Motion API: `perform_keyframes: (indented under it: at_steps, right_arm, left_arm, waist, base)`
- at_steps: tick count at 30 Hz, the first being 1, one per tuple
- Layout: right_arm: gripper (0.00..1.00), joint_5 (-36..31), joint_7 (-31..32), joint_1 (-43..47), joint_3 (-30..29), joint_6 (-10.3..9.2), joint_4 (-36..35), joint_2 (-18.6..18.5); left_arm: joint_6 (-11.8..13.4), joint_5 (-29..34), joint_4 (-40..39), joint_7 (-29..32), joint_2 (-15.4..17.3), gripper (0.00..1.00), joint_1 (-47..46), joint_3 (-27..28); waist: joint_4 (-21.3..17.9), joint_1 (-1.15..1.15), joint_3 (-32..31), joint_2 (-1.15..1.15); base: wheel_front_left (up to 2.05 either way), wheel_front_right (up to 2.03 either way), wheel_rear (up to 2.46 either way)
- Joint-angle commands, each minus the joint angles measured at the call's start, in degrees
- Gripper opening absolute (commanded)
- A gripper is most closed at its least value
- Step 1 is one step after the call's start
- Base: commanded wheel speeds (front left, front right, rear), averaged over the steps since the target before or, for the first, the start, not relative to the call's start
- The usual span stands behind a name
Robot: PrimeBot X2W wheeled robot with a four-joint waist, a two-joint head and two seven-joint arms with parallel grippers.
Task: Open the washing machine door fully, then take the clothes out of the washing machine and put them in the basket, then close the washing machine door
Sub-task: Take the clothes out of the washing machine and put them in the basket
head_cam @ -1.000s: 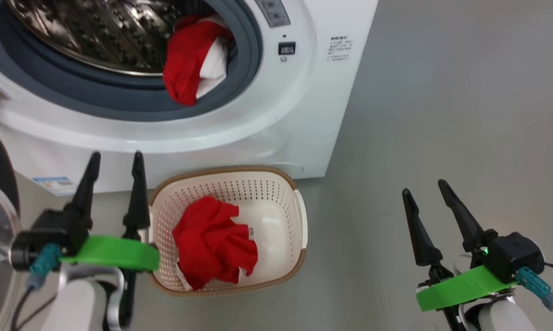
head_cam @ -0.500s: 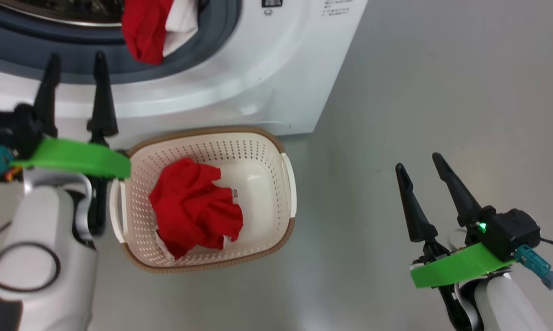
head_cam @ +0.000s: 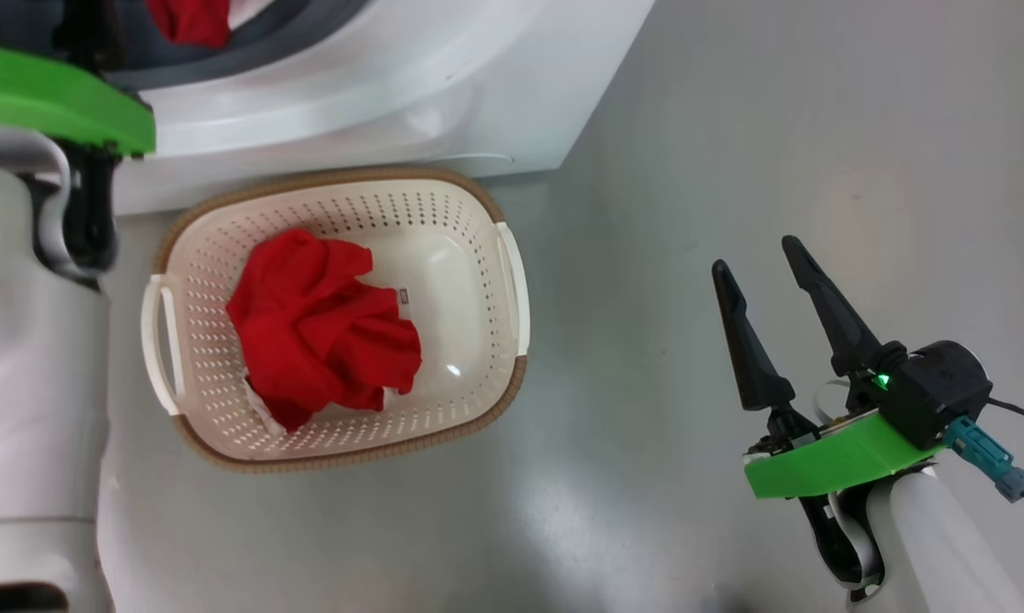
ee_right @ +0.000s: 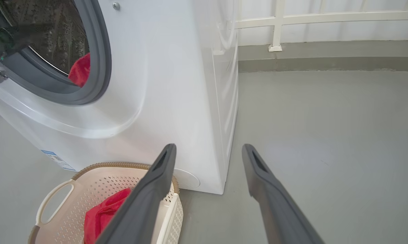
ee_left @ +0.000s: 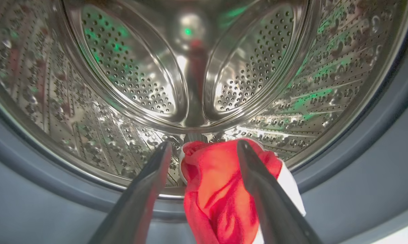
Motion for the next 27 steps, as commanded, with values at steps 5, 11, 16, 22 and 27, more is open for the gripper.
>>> perform_keyframes:
  at_steps: [5,11,16,22,27]
  right_arm:
    - [1.0,0.14,-0.36,-0.84,0.75,0.28,-0.4,-0.16]
    - [1.0,0.34,-0.36,-1.65,0.48,0.28,1.03,-0.16]
    - [1.0,0.68,-0.36,-2.08,1.02,0.28,2.11,-0.16]
    - [1.0,1.0,-0.36,-2.52,1.0,0.28,2.78,-0.16]
    - [1.0,1.63,-0.36,-2.81,1.62,0.28,2.99,-0.16]
  left_arm:
    - [-1.68,-1.56,5.04,4.86,3.91,1.0,-5.57,-0.7]
    - [-2.25,-3.51,9.92,11.25,6.21,1.0,-11.22,-2.93]
    - [-2.32,-6.65,11.31,19.78,6.95,1.0,-14.14,-6.96]
    - [-2.34,-10.98,10.53,28.79,8.99,1.0,-14.57,-12.18]
    - [-2.34,-9.94,12.39,29.05,11.77,1.0,-14.75,-15.16]
  waist:
    - [-1.77,0.0,2.85,0.0]
    - [-2.71,0.0,3.65,0.0]
    - [-3.62,0.0,3.63,0.0]
    - [-4.8,0.0,3.63,0.0]
    - [-6.34,0.0,3.58,0.0]
  base:
    - [0.0,0.0,0.0]
    - [0.0,0.0,0.0]
    - [0.0,0.0,0.0]
    - [0.0,0.0,0.0]
    - [0.0,0.0,0.0]
